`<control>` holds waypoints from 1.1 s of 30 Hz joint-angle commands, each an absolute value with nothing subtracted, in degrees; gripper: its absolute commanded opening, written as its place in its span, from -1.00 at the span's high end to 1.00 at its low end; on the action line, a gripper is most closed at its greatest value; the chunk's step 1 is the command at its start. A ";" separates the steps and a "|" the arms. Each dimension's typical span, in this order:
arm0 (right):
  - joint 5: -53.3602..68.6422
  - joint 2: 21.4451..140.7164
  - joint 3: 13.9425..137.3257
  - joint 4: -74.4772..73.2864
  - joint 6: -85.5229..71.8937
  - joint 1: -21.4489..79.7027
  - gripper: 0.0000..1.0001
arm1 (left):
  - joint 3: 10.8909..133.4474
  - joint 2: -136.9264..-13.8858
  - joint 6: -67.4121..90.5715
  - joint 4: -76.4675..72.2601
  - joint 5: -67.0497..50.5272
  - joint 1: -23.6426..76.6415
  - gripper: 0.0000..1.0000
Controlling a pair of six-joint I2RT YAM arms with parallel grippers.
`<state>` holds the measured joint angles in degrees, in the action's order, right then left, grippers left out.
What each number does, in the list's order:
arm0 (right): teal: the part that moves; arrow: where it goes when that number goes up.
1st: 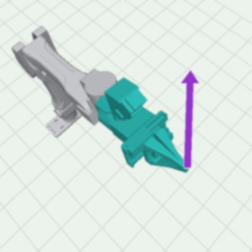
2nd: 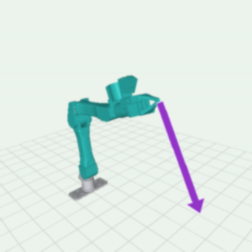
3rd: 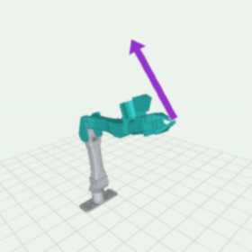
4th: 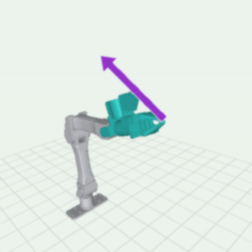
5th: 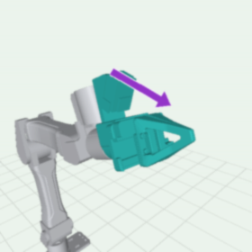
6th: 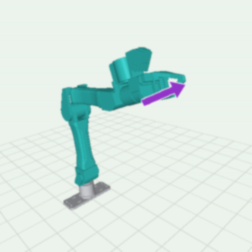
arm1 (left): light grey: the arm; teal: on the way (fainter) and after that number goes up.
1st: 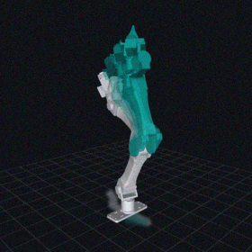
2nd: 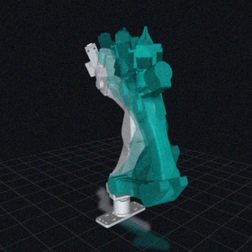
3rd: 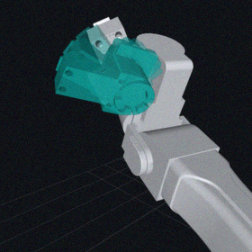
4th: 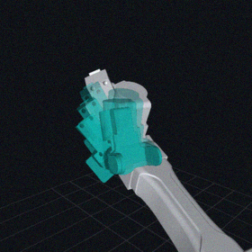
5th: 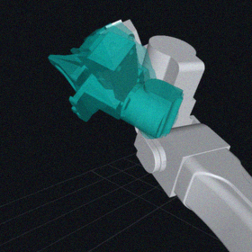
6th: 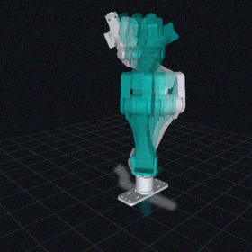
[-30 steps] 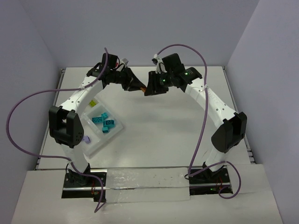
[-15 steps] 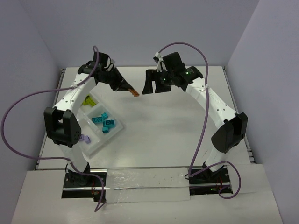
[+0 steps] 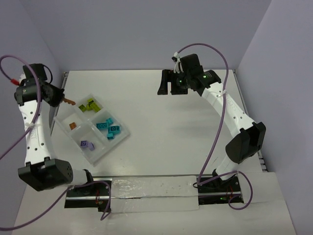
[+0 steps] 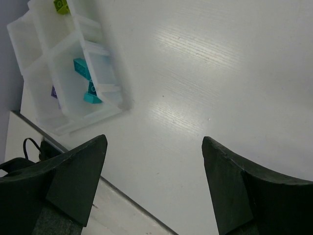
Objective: Sort the legos into containers by color
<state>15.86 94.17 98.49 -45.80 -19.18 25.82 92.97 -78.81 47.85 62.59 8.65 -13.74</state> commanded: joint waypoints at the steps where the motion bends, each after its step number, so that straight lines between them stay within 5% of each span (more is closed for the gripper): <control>1: 15.96 91.46 98.25 -44.17 -18.78 25.59 -0.71 | 88.69 -79.40 44.21 62.91 16.61 -18.44 1.00; 22: 18.21 92.11 97.37 -43.86 -19.77 24.88 -0.72 | 82.85 -93.00 43.68 49.66 17.07 -19.16 0.99; 27: 17.46 92.43 97.65 -43.89 -19.77 24.75 -0.72 | 82.14 -94.42 44.18 49.60 17.70 -19.13 0.52; 33: 17.04 92.36 97.28 -43.78 -20.13 24.43 -0.73 | 80.86 -94.30 44.03 49.31 18.02 -19.16 -0.40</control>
<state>17.76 94.17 97.06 -45.63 -19.84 25.14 80.73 -95.18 44.38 51.30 16.56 -18.85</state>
